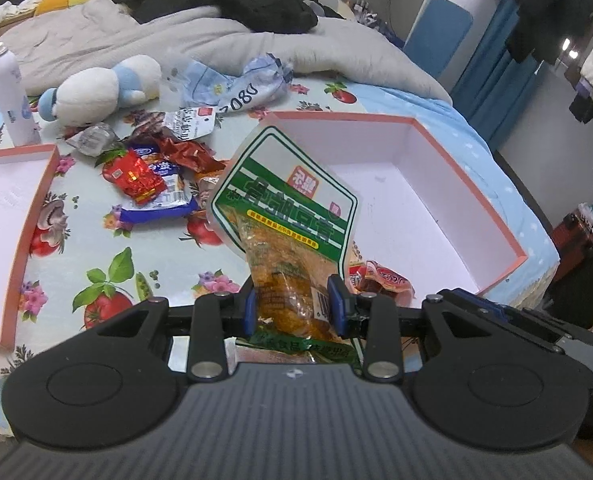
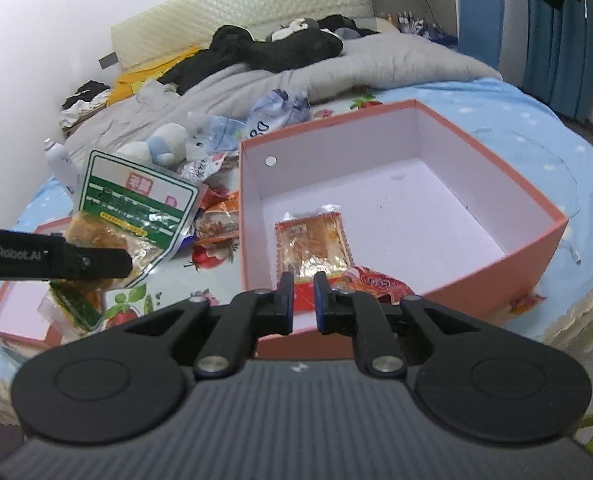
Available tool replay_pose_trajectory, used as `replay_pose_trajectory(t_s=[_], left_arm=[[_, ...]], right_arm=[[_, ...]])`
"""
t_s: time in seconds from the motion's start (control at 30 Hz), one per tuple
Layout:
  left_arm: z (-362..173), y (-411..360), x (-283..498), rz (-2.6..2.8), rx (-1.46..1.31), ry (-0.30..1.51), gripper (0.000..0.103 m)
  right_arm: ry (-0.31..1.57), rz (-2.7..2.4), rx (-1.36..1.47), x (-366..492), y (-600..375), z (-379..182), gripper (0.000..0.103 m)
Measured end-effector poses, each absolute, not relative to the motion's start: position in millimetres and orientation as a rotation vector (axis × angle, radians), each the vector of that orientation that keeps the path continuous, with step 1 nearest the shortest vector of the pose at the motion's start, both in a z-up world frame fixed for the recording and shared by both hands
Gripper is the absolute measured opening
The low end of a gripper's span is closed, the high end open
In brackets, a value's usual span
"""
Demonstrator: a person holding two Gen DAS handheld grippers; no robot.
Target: Organize snacks
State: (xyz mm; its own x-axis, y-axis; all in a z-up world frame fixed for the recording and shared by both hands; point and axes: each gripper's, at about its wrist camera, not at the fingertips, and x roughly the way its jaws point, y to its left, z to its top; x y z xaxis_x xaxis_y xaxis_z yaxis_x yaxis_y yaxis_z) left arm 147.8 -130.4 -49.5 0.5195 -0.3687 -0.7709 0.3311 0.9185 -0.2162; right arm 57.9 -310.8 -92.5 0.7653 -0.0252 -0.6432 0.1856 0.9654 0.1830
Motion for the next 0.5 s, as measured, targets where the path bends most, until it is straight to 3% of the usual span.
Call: replay_pose_trajectory(t_s=[0.5], left_arm=[[-64.2, -150.2, 181.3, -0.435, -0.032, 0.941, 0.04]], right_arm=[[0.719, -0.058, 0.276, 63.7, -320.4, -111.5, 0.015]])
